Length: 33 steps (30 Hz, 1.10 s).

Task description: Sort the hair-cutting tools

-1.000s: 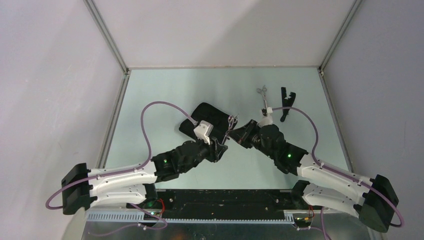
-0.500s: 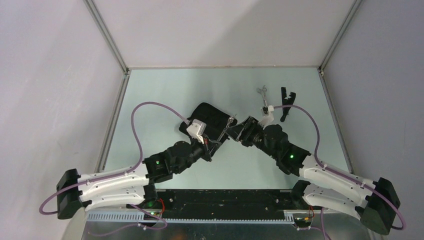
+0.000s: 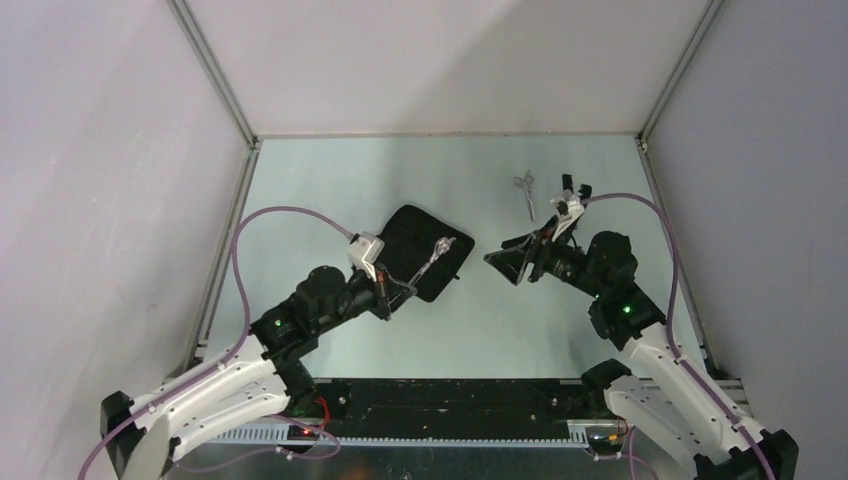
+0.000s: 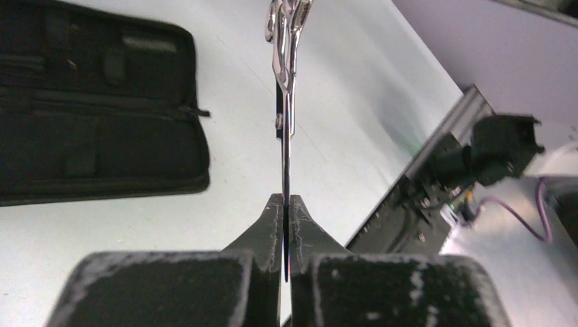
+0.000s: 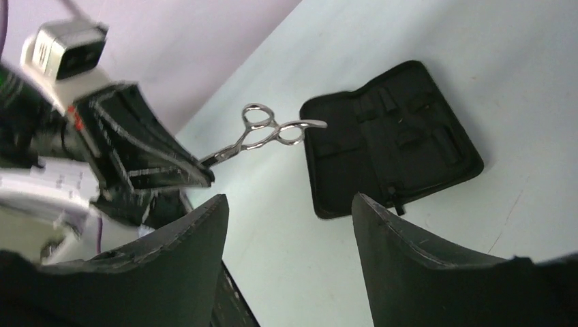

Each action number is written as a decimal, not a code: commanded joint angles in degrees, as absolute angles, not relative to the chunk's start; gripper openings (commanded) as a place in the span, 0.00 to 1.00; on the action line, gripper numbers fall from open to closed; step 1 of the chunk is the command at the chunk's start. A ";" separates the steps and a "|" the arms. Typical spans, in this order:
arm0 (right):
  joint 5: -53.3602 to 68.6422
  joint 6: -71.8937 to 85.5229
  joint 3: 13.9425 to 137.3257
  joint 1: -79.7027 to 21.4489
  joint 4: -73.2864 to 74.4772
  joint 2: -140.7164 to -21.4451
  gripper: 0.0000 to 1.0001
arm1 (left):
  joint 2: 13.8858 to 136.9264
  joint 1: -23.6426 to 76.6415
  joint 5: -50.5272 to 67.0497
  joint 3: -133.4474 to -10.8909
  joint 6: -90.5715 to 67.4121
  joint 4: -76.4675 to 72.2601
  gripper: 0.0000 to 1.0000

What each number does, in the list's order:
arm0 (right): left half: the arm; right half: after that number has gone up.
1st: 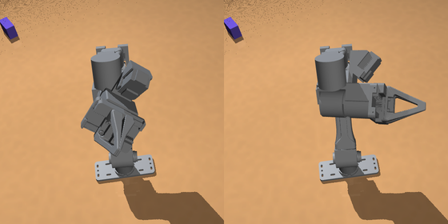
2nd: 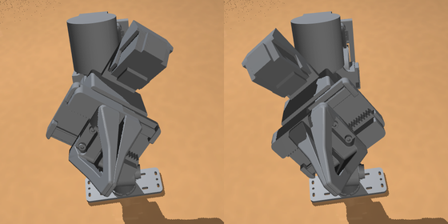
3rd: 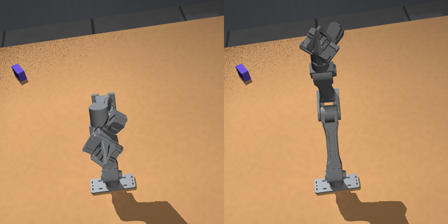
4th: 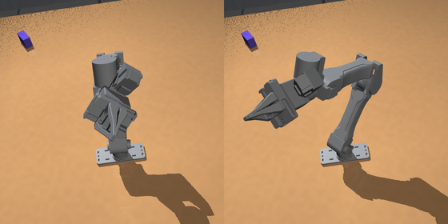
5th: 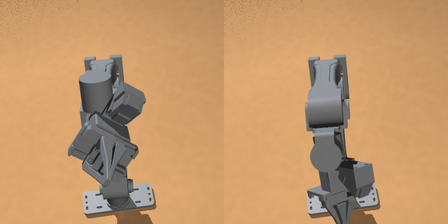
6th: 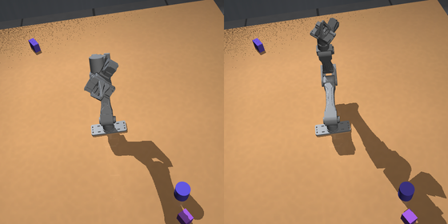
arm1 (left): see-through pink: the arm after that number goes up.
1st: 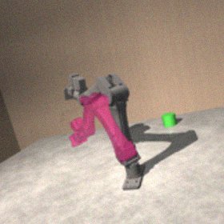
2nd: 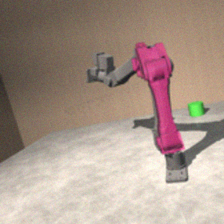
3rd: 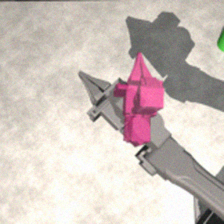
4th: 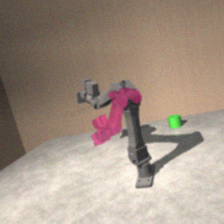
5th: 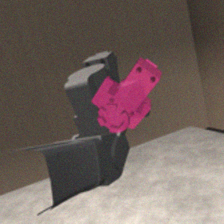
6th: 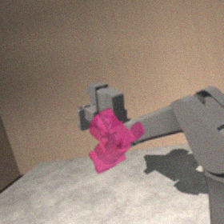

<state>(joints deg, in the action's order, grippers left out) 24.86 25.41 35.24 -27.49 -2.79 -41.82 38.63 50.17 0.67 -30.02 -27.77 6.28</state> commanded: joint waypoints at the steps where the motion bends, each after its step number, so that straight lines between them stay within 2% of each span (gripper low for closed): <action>1: 47.08 11.42 39.30 -22.48 -1.65 -43.73 0.70 | 37.63 48.48 14.08 -33.85 -24.32 9.60 0.00; 8: 61.30 -0.39 44.50 -21.00 3.89 -50.77 0.67 | 38.09 48.25 22.57 -37.00 -23.27 10.79 0.00; 21: 69.03 -5.62 47.19 -22.25 6.02 -56.64 0.61 | 40.08 48.30 29.73 -39.69 -24.59 9.94 0.00; 23: 70.12 -5.80 47.27 -22.53 6.16 -56.99 0.57 | 40.28 48.26 29.72 -39.79 -24.98 9.60 0.00; 27: 71.82 -6.18 47.28 -22.59 6.74 -57.70 0.41 | 40.74 48.31 29.71 -40.26 -25.66 9.39 0.00; 33: 73.71 -7.23 47.28 -22.52 8.43 -57.83 0.30 | 40.92 48.20 30.89 -40.70 -26.96 8.75 0.00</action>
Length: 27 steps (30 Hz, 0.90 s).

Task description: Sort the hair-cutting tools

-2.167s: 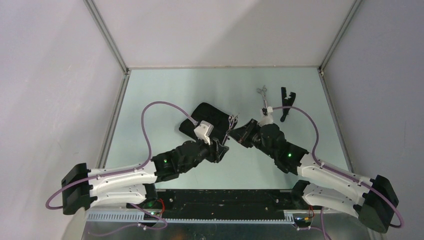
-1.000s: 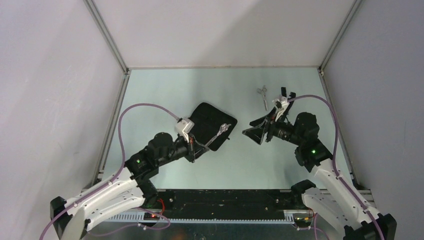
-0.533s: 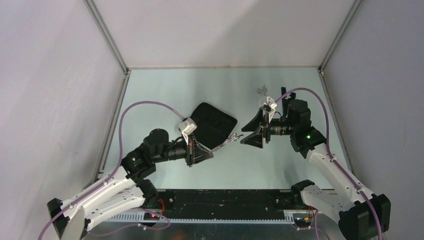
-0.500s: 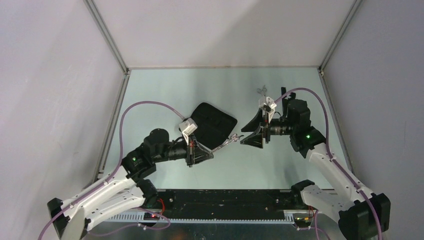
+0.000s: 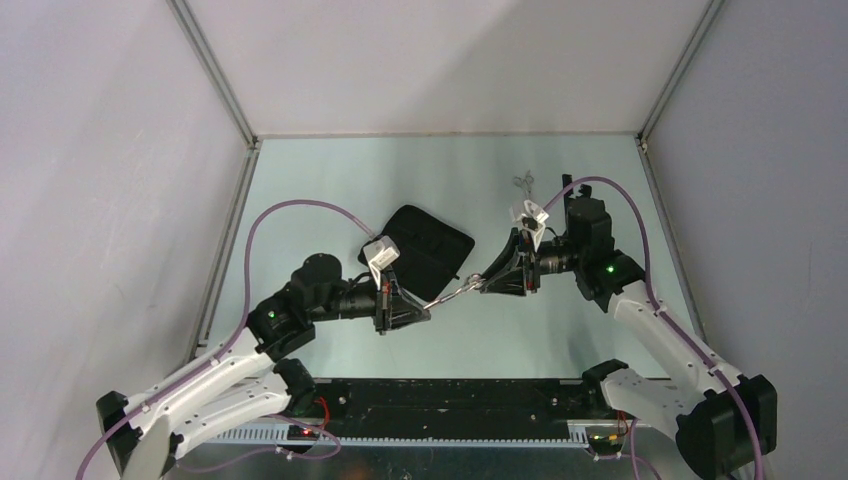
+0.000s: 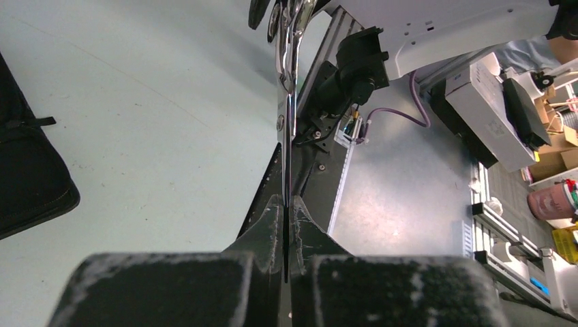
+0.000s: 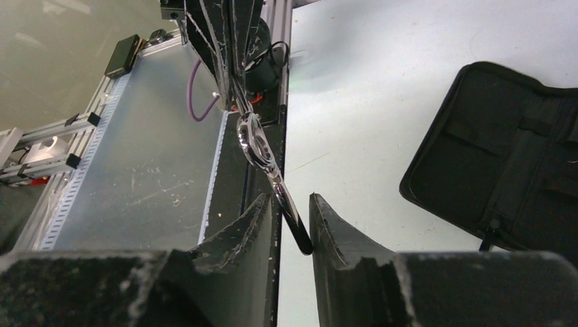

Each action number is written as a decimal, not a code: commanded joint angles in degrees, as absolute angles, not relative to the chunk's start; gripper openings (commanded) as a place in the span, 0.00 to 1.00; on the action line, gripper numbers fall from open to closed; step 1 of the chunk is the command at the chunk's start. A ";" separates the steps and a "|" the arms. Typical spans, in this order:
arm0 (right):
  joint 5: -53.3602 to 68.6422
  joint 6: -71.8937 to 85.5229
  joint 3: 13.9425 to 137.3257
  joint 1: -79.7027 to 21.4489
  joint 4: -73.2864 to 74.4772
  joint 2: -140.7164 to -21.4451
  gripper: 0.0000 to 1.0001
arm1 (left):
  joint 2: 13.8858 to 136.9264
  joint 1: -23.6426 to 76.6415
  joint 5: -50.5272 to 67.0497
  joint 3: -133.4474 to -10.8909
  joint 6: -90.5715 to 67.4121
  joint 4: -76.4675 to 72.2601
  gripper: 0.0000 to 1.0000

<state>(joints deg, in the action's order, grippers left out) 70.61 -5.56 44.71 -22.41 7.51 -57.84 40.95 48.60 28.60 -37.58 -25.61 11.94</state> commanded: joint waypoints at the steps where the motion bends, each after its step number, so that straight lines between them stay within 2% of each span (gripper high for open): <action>1: 74.15 -7.19 47.28 -22.47 8.39 -57.83 0.28 | 40.99 48.18 31.00 -40.74 -27.06 8.84 0.00; 6: 75.05 -6.72 47.29 -21.89 8.44 -57.77 0.00 | 41.31 47.73 30.18 -41.02 -27.18 9.91 0.00; 8: 75.01 -6.59 47.29 -21.04 9.16 -57.86 0.00 | 40.88 47.30 28.15 -40.95 -26.91 10.95 0.09; 9: 74.92 -5.82 47.29 -20.67 9.37 -57.93 0.00 | 40.70 46.96 26.68 -41.00 -26.77 11.77 0.23; 10: 74.64 -5.24 47.29 -19.96 9.47 -58.12 0.00 | 40.32 46.73 25.95 -41.20 -26.31 12.81 0.31; 11: 73.28 -3.88 47.29 -19.32 9.71 -58.20 0.00 | 40.16 46.07 24.48 -41.61 -26.08 13.39 0.45; 13: 70.17 -1.96 47.26 -18.56 10.11 -58.58 0.00 | 39.85 45.13 20.95 -42.57 -24.92 15.73 0.60; 15: 66.28 0.51 47.21 -18.33 10.67 -59.06 0.00 | 39.80 43.89 16.64 -43.71 -23.99 18.10 0.69; 20: 57.37 10.88 43.86 -17.56 6.30 -59.86 0.00 | 41.91 38.51 4.85 -45.66 -23.09 22.89 0.74; 27: 41.48 25.38 38.02 -17.41 -1.54 -61.76 0.00 | 53.62 26.72 1.60 -46.22 -22.68 21.54 0.74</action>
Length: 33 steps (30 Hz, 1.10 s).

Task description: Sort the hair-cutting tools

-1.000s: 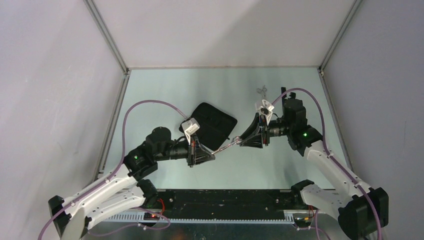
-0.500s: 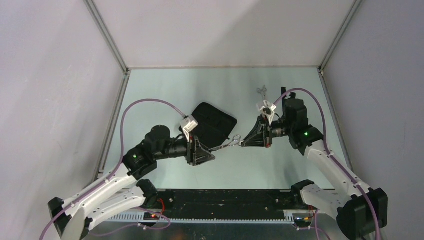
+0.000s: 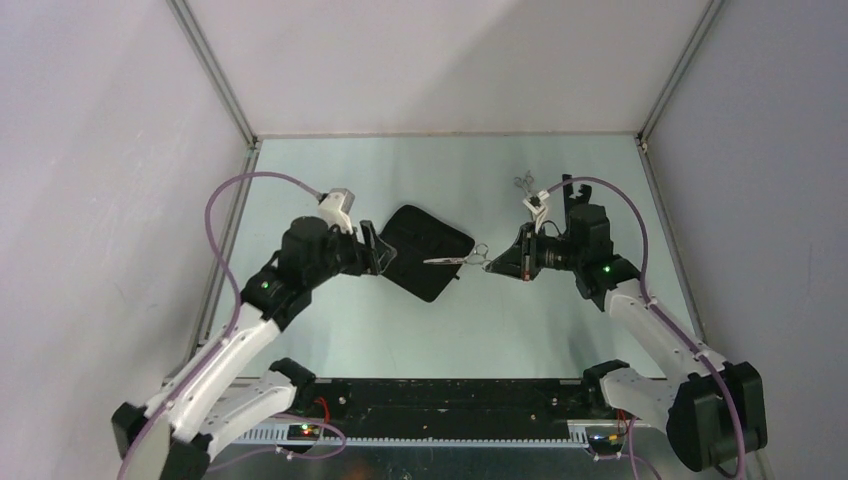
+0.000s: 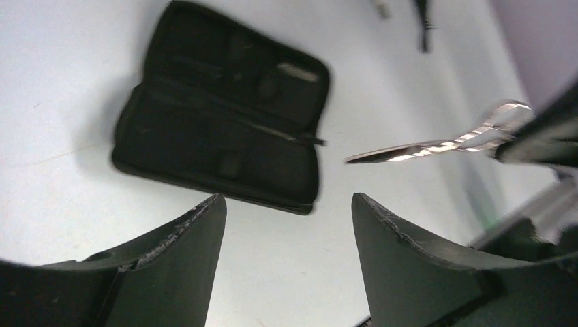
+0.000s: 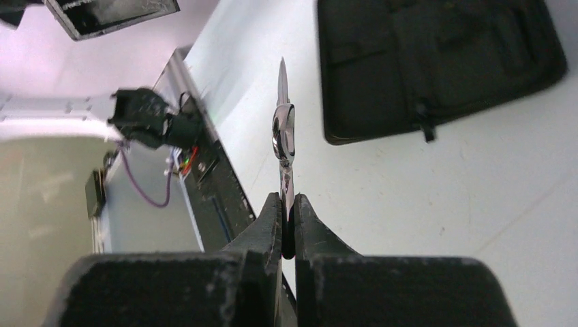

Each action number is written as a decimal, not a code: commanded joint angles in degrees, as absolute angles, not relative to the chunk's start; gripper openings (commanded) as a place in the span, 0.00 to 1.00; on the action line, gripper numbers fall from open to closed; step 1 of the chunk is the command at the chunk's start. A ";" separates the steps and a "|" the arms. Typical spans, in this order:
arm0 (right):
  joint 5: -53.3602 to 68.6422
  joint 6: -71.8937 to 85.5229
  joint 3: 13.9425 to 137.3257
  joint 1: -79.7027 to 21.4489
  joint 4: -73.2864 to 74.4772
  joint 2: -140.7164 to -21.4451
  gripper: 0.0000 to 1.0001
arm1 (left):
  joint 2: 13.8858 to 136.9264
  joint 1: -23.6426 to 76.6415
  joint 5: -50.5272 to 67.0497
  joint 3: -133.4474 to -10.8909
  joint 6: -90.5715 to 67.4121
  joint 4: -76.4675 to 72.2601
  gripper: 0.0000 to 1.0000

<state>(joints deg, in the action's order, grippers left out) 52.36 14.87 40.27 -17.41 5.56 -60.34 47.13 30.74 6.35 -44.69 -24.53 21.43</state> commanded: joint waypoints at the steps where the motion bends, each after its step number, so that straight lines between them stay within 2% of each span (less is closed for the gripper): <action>1: 39.73 28.30 36.71 -17.49 -4.21 -62.17 0.00 | 54.98 25.58 0.71 -47.04 -21.65 21.14 0.74; 10: 31.52 37.49 34.19 -18.72 -13.25 -69.67 0.00 | 79.86 21.86 -4.35 -59.83 -12.39 18.57 0.72; 19: 31.76 39.18 33.58 -18.55 -17.06 -74.43 0.00 | 102.92 20.26 -1.21 -75.53 -2.01 25.35 0.60; 26: 32.76 39.56 32.96 -18.08 -18.89 -76.09 0.00 | 110.88 19.84 2.71 -79.69 1.01 29.99 0.54; 30: 32.90 40.18 32.18 -17.83 -20.01 -76.22 0.00 | 111.58 19.82 4.87 -79.63 1.21 32.01 0.52; 33: 33.23 40.41 31.77 -17.61 -20.43 -76.10 0.00 | 111.76 19.79 6.15 -79.02 0.43 33.59 0.47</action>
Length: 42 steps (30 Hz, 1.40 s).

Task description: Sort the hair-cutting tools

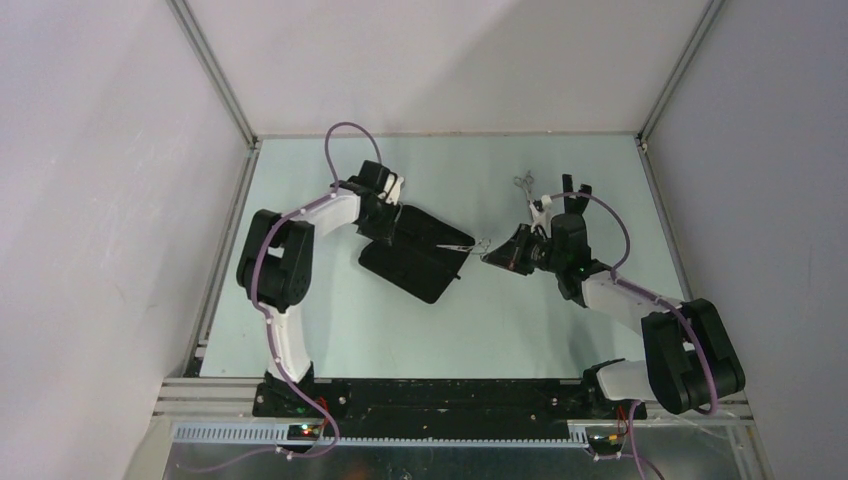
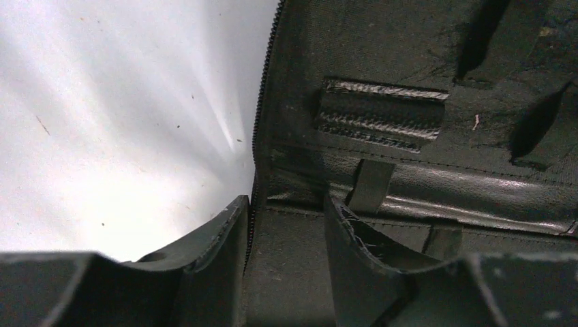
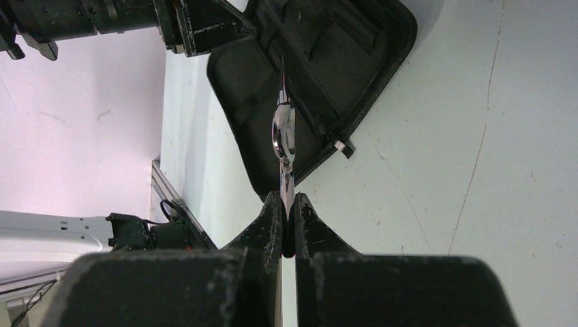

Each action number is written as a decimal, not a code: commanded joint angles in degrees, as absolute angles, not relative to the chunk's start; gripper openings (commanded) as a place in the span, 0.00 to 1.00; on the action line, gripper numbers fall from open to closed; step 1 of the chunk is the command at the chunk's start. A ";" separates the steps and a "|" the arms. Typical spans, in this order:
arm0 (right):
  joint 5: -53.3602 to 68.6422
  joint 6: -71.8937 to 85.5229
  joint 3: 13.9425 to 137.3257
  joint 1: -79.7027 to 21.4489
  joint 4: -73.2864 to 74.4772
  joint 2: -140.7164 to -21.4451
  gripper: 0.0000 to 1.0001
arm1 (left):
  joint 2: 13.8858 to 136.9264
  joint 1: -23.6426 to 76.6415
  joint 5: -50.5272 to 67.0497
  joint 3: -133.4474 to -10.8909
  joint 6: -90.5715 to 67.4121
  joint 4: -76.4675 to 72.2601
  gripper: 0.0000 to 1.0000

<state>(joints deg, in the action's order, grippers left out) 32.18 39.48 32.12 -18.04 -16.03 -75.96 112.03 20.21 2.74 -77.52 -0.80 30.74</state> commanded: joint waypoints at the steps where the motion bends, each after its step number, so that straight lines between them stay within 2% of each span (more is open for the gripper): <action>1: 33.40 40.47 31.75 -17.55 -20.46 -76.09 0.00 | 111.52 19.78 7.07 -78.29 -0.92 33.73 0.45; 3: 33.77 40.62 31.69 -17.38 -20.60 -76.11 0.00 | 110.40 19.84 8.76 -76.37 -2.38 33.19 0.35; 4: 33.85 40.70 31.50 -17.35 -20.79 -76.07 0.00 | 109.91 19.95 9.26 -74.79 -3.21 32.94 0.27; 7: 34.01 40.81 31.12 -17.27 -20.85 -75.81 0.00 | 107.21 20.52 10.79 -72.07 -4.15 32.32 0.18; 10: 33.94 40.47 30.82 -16.98 -19.69 -74.77 0.00 | 104.76 22.26 10.52 -68.87 -5.26 33.02 0.03; 17: 34.48 38.10 30.12 -14.71 -13.46 -69.19 0.00 | 97.24 29.67 7.52 -59.33 -11.75 34.05 0.00; 30: 47.51 31.89 30.09 -11.07 -7.40 -68.67 0.00 | 79.41 37.03 9.47 -41.12 -16.13 32.41 0.00; 31: 47.93 31.72 30.12 -11.16 -7.35 -69.07 0.00 | 77.42 37.08 7.99 -40.03 -17.61 31.88 0.02; 33: 48.69 31.38 30.14 -11.16 -7.53 -69.70 0.00 | 74.07 37.09 4.90 -39.02 -20.09 31.04 0.20; 34: 48.98 31.35 30.15 -11.12 -7.99 -69.92 0.00 | 73.07 37.00 3.72 -38.93 -20.85 30.81 0.36; 36: 49.60 31.50 30.44 -11.24 -8.58 -70.92 0.00 | 69.83 36.68 -0.15 -38.70 -24.03 29.97 0.50; 40: 50.95 30.71 31.56 -12.13 -8.20 -72.66 0.00 | 64.81 33.81 -6.79 -37.22 -27.99 27.10 0.62; 42: 51.24 29.79 31.91 -12.37 -7.61 -73.38 0.00 | 63.83 31.40 -6.35 -35.79 -29.28 24.37 0.62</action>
<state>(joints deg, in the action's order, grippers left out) 48.18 31.97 29.89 -11.66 -7.07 -72.23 66.81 35.16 -0.89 -37.95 -23.90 30.00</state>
